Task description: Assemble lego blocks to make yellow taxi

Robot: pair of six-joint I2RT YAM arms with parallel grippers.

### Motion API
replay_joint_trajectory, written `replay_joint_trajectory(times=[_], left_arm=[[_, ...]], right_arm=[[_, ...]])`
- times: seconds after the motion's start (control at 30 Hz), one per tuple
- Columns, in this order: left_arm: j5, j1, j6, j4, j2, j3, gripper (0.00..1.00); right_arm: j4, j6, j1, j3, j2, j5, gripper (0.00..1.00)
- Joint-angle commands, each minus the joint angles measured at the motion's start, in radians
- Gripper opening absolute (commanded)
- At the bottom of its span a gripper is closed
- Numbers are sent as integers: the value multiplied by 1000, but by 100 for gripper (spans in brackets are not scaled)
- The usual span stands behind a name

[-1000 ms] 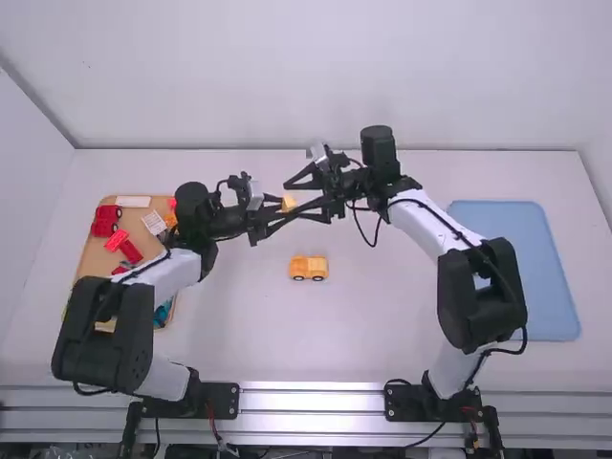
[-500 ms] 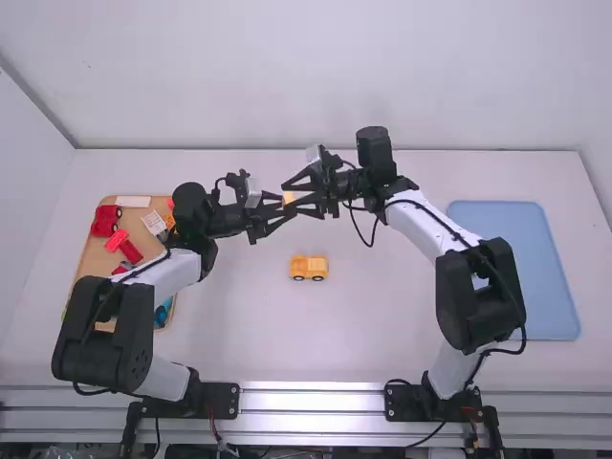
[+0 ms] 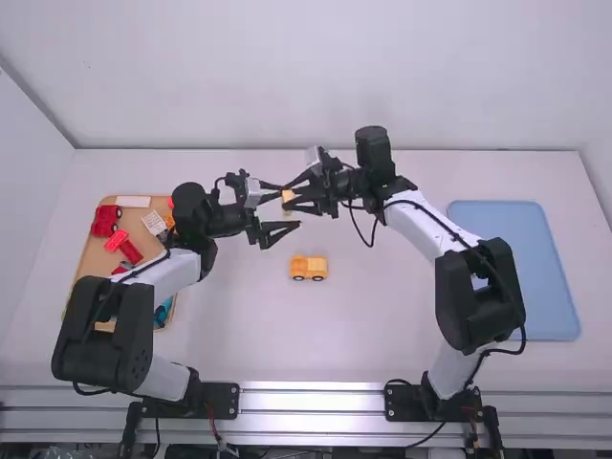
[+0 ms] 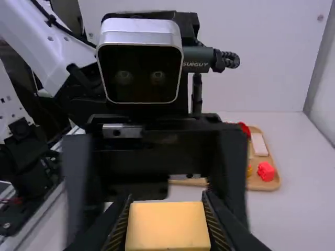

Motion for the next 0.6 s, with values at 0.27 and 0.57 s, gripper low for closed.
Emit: replay_joint_trajectory(times=[0.27, 0.57], left_arm=[[-307, 0, 140, -295, 0, 18, 99], [-1093, -3, 80, -552, -2, 18, 99]], right_arm=[[-66, 126, -23, -6, -28, 646, 25], [-665, -11, 20, 90, -41, 1171, 25]])
